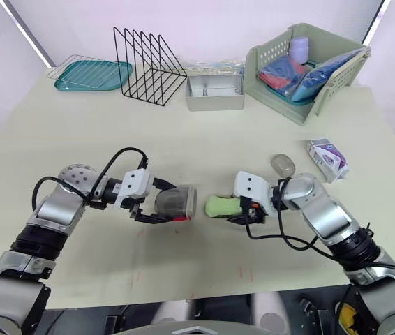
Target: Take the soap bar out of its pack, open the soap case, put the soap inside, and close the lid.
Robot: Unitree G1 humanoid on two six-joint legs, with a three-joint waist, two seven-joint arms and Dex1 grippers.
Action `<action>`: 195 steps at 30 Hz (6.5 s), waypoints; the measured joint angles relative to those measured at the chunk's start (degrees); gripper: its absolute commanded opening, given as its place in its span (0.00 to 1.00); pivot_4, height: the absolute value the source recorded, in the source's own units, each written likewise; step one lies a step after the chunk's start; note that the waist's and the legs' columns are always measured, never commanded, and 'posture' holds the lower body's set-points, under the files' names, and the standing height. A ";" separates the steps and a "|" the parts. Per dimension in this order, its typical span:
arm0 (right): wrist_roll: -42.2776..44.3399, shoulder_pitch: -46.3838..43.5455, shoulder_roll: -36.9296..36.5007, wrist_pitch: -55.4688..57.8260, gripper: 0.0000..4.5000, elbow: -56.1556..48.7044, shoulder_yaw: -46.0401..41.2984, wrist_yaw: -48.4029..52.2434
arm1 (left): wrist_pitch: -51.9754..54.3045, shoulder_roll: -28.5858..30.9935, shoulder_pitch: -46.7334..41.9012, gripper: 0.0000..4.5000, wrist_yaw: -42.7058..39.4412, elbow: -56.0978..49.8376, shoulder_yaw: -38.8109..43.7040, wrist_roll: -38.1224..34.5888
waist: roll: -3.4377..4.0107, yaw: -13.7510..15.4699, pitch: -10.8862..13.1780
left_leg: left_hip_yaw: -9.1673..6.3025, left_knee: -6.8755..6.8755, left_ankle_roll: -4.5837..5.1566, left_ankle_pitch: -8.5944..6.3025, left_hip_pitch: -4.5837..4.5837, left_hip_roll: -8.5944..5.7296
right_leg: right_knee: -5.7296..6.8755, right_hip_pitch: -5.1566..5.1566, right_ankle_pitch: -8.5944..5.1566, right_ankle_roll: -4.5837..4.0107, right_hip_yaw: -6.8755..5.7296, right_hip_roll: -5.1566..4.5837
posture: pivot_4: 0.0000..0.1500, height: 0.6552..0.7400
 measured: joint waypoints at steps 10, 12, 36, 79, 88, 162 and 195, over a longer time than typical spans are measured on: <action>0.03 -1.54 0.44 -0.26 0.54 0.66 0.09 1.21 | -0.07 -2.21 -1.53 0.77 0.11 0.33 -0.42 0.50 | 0.00 -0.01 0.00 | 0.00 0.00 0.00 0.00 -0.01 0.00 | 0.00 0.00 0.00 0.00 0.00 0.00 | 1.00 1.00; 0.02 -1.86 0.94 -0.26 0.54 0.68 0.09 1.12 | -0.14 -2.49 -1.79 0.77 -0.03 0.84 -0.55 0.51 | 0.00 0.00 0.00 | 0.00 0.00 0.00 0.00 -0.01 0.00 | -0.01 0.00 0.00 0.00 0.00 0.00 | 1.00 1.00; -1.44 -5.71 2.38 4.32 0.54 0.58 2.89 0.75 | -1.26 -6.27 -3.58 0.77 -0.25 2.45 -2.25 1.60 | 0.00 -0.01 0.00 | -0.03 0.01 0.00 0.00 -0.04 -0.03 | -0.01 -0.01 0.00 0.00 -0.02 -0.02 | 1.00 1.00; -0.26 -0.55 -2.22 -9.59 0.01 3.20 -1.78 1.98 | -0.02 -10.39 -4.14 0.77 3.93 1.38 -4.42 2.76 | 0.00 0.14 0.00 | -0.07 0.04 0.00 0.00 -0.07 -0.09 | -0.02 0.00 0.00 0.00 -0.06 -0.07 | 1.00 1.00; -2.16 -1.17 0.25 -10.38 0.01 4.14 -1.44 1.24 | 0.28 -10.36 -4.13 0.77 3.96 1.11 -4.43 2.81 | 0.00 0.04 0.00 | -0.09 0.04 0.00 0.00 -0.07 -0.08 | -0.01 0.00 0.00 0.00 -0.07 -0.06 | 1.00 1.00; 58.93 -4.07 20.50 58.47 0.99 20.33 -33.92 -42.85 | 0.34 -11.65 -0.89 0.77 9.90 -6.41 -3.21 0.33 | 0.01 -0.07 0.00 | -0.09 0.02 0.01 0.00 -0.08 -0.14 | 0.04 0.00 0.01 0.00 -0.03 -0.10 | 1.00 1.00; 62.95 -3.64 19.77 58.42 0.46 20.54 -33.69 -45.77 | 0.05 -11.66 -0.94 1.00 10.50 -7.51 -3.50 -0.81 | 0.01 -0.10 0.00 | -0.07 -0.01 0.01 0.00 -0.08 -0.13 | 0.02 0.00 0.01 0.00 -0.02 -0.09 | 1.00 1.00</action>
